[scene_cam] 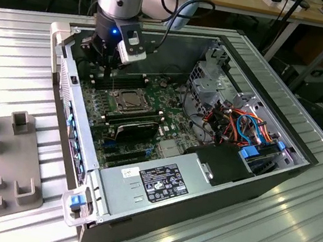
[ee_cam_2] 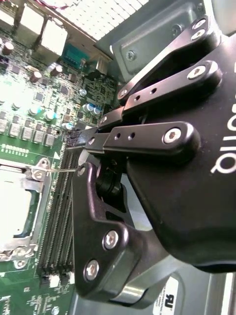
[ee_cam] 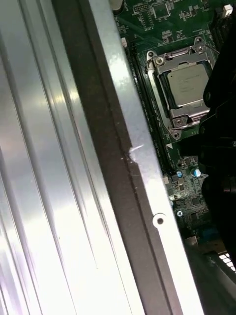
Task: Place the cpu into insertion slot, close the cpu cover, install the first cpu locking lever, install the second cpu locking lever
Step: 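Install the first cpu locking lever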
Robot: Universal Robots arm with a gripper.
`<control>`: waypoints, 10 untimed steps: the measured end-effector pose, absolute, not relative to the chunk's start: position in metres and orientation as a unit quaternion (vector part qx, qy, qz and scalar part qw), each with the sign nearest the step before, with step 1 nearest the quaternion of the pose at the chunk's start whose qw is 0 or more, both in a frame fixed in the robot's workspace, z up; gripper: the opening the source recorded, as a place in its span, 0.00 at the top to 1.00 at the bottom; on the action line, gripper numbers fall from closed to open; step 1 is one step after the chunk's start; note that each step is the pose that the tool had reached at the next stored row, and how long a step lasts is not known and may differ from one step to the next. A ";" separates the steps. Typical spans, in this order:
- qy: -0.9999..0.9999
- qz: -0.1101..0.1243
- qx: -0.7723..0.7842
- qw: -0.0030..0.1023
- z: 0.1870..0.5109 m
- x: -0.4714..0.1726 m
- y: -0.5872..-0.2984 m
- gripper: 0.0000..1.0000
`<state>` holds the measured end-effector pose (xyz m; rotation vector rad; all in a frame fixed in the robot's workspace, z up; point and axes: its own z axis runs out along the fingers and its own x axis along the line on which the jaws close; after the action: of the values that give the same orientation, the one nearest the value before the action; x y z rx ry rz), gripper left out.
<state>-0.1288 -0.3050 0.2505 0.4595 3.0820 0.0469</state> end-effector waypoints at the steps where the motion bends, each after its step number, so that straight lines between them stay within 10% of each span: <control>1: 0.989 0.015 0.147 0.013 0.250 -0.129 -0.304 0.89; 10: 0.991 0.015 0.134 0.012 0.250 -0.128 -0.298 0.89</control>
<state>-0.1279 -0.2978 0.2503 0.4181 3.0895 0.0473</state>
